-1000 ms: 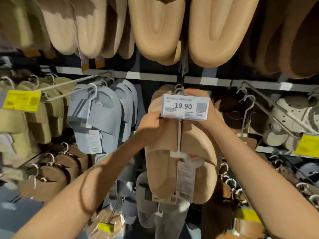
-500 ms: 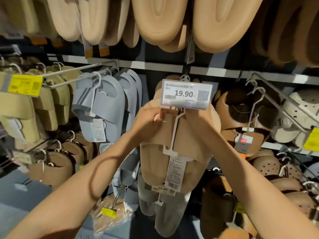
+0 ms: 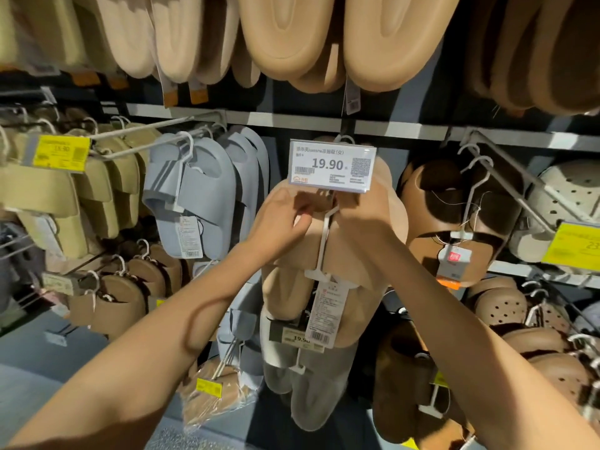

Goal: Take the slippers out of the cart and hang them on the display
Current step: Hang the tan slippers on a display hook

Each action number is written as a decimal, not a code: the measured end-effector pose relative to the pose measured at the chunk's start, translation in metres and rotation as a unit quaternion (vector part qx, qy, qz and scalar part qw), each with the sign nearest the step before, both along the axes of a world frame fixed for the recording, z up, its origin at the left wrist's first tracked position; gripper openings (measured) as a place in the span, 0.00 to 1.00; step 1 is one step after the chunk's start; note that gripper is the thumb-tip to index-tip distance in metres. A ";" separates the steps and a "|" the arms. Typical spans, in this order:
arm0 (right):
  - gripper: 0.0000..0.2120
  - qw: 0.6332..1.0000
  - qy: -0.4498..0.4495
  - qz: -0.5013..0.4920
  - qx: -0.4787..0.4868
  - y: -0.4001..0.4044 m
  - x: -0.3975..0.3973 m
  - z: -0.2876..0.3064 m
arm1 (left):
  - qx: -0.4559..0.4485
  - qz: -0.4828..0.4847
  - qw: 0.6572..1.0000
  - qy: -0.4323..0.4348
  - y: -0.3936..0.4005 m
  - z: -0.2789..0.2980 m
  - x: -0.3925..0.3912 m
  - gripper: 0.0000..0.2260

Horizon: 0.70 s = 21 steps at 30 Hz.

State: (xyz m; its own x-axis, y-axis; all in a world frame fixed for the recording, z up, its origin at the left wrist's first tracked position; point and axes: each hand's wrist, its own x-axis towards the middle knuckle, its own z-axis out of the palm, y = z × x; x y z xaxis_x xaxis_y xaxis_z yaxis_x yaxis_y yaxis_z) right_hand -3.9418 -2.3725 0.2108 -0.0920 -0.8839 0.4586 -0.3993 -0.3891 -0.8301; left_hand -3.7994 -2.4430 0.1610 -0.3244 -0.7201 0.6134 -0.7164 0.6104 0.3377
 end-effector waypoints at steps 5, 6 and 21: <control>0.19 0.997 0.021 -0.021 -0.077 -0.001 0.002 -0.008 | -0.005 0.044 0.999 -0.011 0.005 -0.011 -0.001 0.15; 0.18 0.995 0.047 -0.039 -0.076 -0.003 0.001 -0.011 | -0.005 0.045 0.999 -0.008 0.008 -0.009 -0.002 0.16; 0.12 0.839 0.459 -0.242 -0.168 -0.029 -0.014 -0.039 | -0.004 0.042 0.999 -0.018 0.021 -0.003 -0.013 0.10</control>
